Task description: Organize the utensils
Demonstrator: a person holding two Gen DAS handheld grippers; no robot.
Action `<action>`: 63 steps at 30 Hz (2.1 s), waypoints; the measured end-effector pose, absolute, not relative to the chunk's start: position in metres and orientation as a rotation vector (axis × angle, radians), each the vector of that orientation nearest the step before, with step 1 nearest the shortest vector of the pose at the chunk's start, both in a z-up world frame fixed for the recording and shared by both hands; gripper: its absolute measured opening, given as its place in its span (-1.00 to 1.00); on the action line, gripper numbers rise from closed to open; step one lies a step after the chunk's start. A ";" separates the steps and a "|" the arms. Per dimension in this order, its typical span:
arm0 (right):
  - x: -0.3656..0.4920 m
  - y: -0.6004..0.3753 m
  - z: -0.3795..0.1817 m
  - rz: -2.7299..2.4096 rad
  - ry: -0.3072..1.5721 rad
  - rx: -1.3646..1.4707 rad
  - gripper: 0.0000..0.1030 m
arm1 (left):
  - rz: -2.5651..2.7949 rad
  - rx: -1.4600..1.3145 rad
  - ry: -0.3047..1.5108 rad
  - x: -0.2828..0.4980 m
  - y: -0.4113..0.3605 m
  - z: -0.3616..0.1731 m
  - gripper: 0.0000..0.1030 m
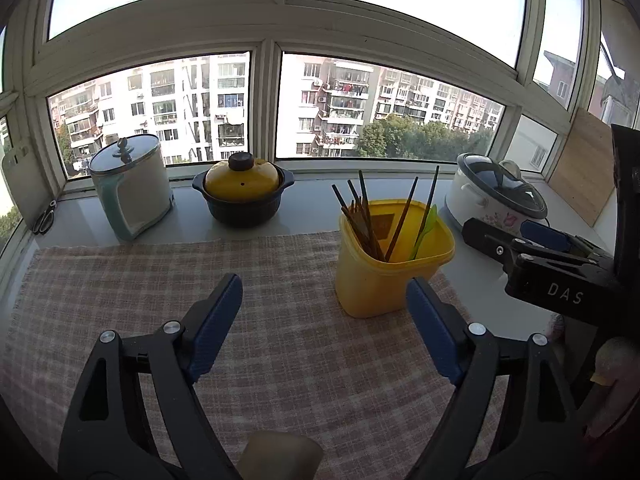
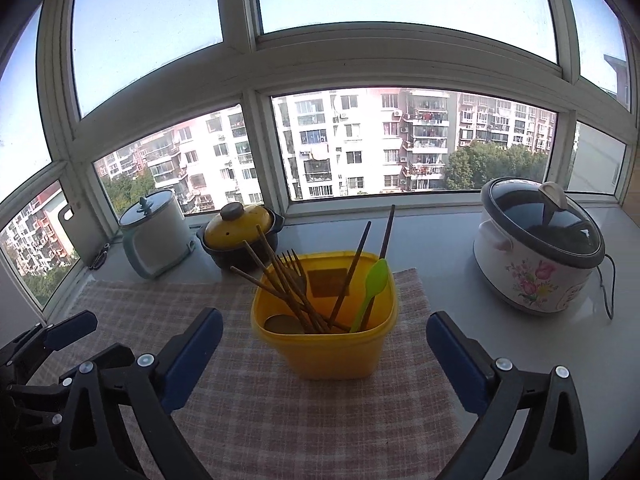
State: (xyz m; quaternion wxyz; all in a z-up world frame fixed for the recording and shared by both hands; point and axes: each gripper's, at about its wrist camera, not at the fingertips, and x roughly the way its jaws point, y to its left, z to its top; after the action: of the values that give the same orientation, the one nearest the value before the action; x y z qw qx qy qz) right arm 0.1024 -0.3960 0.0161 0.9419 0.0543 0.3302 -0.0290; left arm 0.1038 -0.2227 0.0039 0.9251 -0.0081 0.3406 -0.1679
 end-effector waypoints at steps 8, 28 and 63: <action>0.096 -0.388 0.018 -0.084 0.659 0.102 1.00 | -0.299 0.033 0.668 0.099 -0.215 0.006 0.97; 0.092 -0.387 0.017 -0.097 0.665 0.113 1.00 | -0.272 0.058 0.702 0.100 -0.214 0.002 0.99; 0.093 -0.385 0.015 -0.094 0.670 0.114 1.00 | -0.251 0.057 0.697 0.102 -0.208 0.001 0.99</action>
State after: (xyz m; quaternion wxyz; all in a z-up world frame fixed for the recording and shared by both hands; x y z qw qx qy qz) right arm 0.0928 -0.3846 0.0155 0.9418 0.0558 0.3284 -0.0461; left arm 0.1017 -0.2075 0.0015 0.9318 0.0277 0.3406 -0.1228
